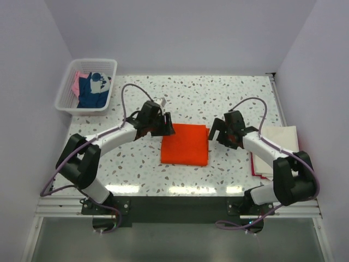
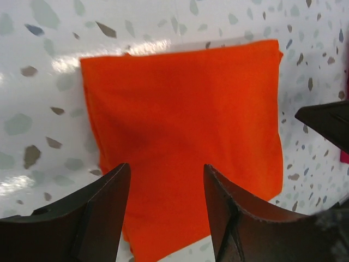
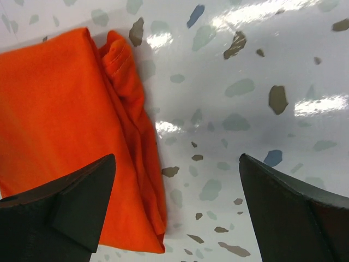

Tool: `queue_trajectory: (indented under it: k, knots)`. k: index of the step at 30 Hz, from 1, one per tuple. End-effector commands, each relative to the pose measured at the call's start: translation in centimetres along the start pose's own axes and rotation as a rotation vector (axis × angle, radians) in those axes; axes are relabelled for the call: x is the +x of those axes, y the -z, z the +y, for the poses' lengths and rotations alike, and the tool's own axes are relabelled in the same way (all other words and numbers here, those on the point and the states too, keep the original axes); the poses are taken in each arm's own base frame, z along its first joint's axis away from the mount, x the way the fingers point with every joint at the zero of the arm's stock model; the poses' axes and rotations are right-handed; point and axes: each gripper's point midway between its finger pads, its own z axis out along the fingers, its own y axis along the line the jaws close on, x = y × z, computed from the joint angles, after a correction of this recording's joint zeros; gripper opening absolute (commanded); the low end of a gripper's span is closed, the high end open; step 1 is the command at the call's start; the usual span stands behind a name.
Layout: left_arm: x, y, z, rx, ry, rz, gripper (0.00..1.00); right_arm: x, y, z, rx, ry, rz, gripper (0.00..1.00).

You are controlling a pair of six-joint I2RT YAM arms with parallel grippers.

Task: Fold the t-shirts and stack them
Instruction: Neatly place the folded tshirt to the corner

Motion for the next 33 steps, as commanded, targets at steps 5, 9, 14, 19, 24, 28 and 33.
queue_trajectory:
  k: [5, 9, 14, 19, 24, 28, 33]
  knots:
    - [4.7, -1.8, -4.4, 0.141, -0.019, 0.077, 0.58, 1.5, -0.9, 4.6, -0.110, 0.057, -0.034, 0.95]
    - [6.0, -2.3, -4.4, 0.141, -0.029, 0.105, 0.57, 1.9, -2.7, 5.0, -0.103, 0.070, -0.024, 0.90]
    - [6.7, -2.7, -4.2, 0.147, -0.030, 0.127, 0.57, 2.5, -4.2, 5.5, -0.119, 0.118, 0.025, 0.82]
    - [7.0, -3.0, -4.1, 0.144, -0.029, 0.136, 0.56, 4.1, -4.7, 6.2, -0.167, 0.136, 0.082, 0.70]
    - [7.1, -3.3, -4.0, 0.137, -0.032, 0.146, 0.55, 5.3, -4.3, 5.2, -0.139, 0.132, 0.111, 0.58]
    - [7.0, -3.5, -4.0, 0.135, -0.028, 0.146, 0.55, 6.1, -4.7, 4.3, -0.104, 0.132, 0.136, 0.34]
    - [5.4, -3.2, -4.9, 0.131, -0.044, 0.129, 0.55, 6.5, -5.4, 3.5, -0.022, 0.148, 0.170, 0.00]
